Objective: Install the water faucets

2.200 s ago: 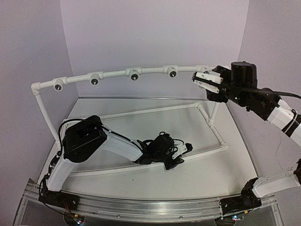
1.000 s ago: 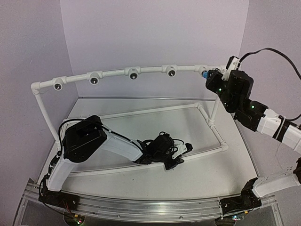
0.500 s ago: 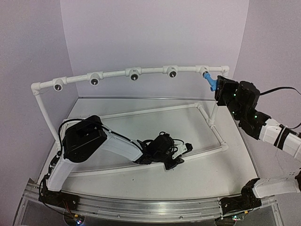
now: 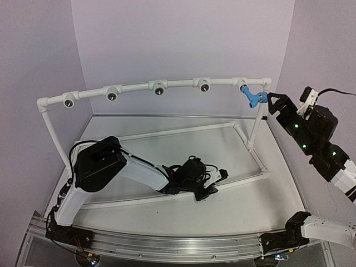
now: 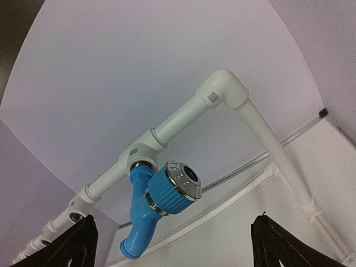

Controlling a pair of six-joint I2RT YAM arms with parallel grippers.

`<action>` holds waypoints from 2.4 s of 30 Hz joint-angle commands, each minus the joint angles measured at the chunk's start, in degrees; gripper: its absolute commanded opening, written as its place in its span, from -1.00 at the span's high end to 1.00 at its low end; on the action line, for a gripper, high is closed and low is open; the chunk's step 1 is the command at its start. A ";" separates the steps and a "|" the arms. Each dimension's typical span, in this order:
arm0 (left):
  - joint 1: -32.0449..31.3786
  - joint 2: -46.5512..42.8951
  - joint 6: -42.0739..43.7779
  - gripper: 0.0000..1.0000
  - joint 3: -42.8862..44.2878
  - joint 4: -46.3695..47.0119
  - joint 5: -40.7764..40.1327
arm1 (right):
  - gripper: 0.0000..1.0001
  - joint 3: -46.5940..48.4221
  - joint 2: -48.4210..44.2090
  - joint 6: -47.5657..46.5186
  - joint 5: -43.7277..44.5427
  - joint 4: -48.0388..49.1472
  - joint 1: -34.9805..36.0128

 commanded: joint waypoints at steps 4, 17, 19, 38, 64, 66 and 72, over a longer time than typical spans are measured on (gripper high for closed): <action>-3.92 4.78 0.72 1.00 -1.82 -13.41 7.65 | -0.94 17.28 4.60 -59.72 -21.40 -28.04 -0.05; -3.98 4.88 0.66 1.00 -1.67 -13.41 7.32 | -0.87 25.74 12.50 -99.80 -8.71 -28.27 0.06; -3.96 4.93 0.65 1.00 -1.57 -13.41 7.27 | -0.84 25.10 13.32 -100.99 -7.64 -24.29 0.21; -3.59 5.20 0.47 1.00 -1.19 -13.41 7.49 | 0.84 23.08 26.26 -90.61 16.55 -7.48 7.90; -3.57 4.76 0.48 1.00 -1.83 -13.41 7.90 | 1.00 13.69 21.16 28.07 -13.06 5.79 -0.51; -3.58 4.76 0.50 1.00 -1.90 -13.41 7.93 | 1.00 10.10 21.52 38.01 -18.78 15.06 -1.60; -3.59 4.74 0.49 1.00 -1.91 -13.41 7.65 | 0.98 4.19 20.19 48.86 -21.31 26.95 -1.84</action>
